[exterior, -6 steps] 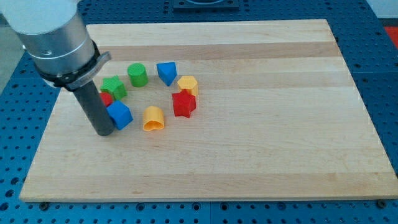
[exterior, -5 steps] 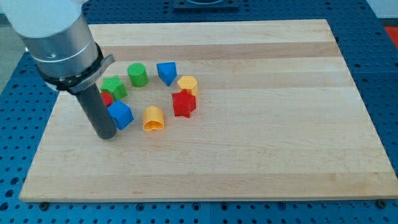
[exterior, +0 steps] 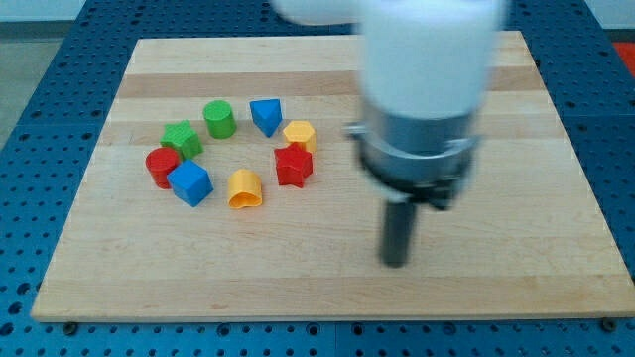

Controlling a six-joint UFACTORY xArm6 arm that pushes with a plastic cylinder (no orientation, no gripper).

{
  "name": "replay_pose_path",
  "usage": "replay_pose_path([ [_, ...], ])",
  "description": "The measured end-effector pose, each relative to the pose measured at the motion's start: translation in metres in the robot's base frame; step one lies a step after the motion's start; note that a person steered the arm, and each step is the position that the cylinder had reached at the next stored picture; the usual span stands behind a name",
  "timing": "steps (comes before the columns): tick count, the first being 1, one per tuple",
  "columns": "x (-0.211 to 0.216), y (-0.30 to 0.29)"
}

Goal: Push the red circle into the green star

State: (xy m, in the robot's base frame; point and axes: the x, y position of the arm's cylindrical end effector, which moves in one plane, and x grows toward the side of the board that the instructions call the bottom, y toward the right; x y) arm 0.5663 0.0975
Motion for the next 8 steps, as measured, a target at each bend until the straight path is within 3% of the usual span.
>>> replay_pose_path([
  [1,-0.002,0.096],
  [2,-0.013,0.104],
  [5,-0.08,-0.103],
  [8,-0.08,-0.112],
])
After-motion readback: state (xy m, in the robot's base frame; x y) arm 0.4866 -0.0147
